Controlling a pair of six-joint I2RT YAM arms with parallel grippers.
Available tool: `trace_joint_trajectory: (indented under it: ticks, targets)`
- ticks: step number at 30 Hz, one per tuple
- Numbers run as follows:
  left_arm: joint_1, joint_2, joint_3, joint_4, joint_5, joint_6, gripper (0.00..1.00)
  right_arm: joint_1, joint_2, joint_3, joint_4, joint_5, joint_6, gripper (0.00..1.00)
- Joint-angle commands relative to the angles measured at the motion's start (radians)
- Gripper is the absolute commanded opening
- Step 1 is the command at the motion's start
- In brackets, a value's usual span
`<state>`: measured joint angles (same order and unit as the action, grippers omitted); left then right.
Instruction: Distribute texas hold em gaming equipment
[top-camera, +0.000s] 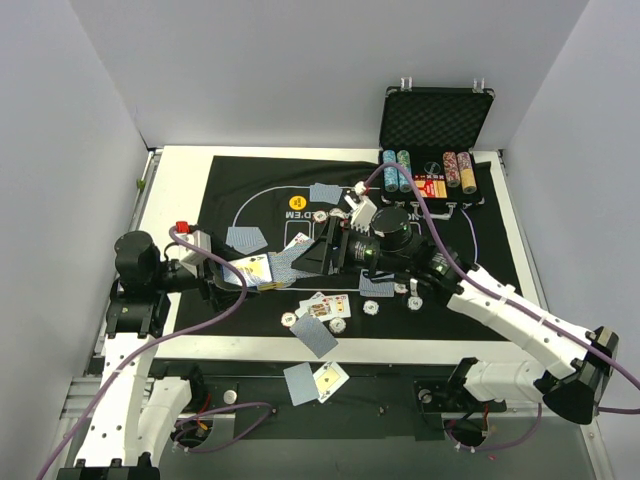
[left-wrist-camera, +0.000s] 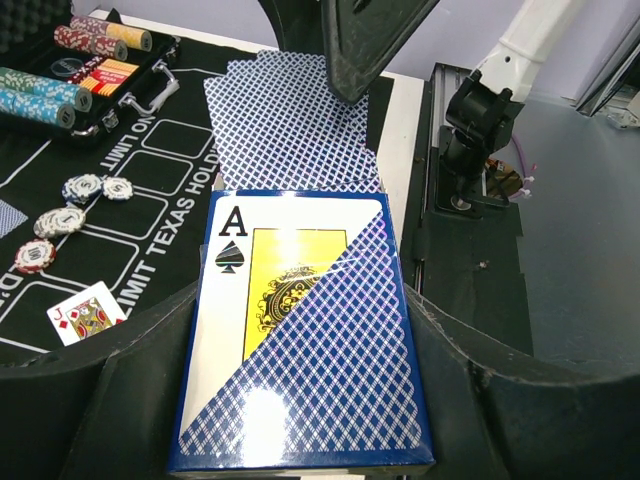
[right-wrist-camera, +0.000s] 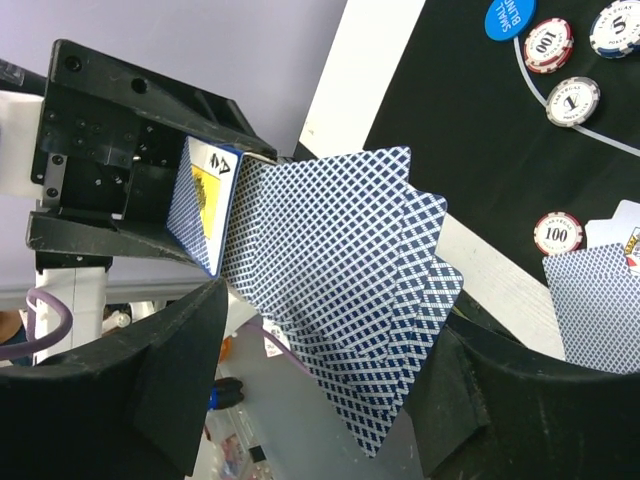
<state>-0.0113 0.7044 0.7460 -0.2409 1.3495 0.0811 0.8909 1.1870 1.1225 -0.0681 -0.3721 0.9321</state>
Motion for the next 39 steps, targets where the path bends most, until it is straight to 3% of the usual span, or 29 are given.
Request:
trace_joint_trajectory:
  ticks: [1, 11, 28, 39]
  targets:
    - [0.007, -0.003, 0.035, 0.057, 0.039, -0.023, 0.04, -0.009, -0.012, -0.023, 0.059, -0.016, 0.022, 0.59]
    - [0.005, -0.010, 0.023, 0.072, 0.050, -0.026, 0.04, 0.012, 0.032, 0.009, 0.039, 0.002, -0.009, 0.56]
    - [0.007, 0.006, 0.018, 0.078, 0.065, -0.006, 0.02, 0.128, 0.103, 0.177, -0.139, 0.099, -0.157, 0.50]
    - [0.007, -0.002, 0.047, 0.031, 0.105, 0.023, 0.00, 0.060, 0.030, 0.063, -0.122, 0.081, -0.112, 0.68]
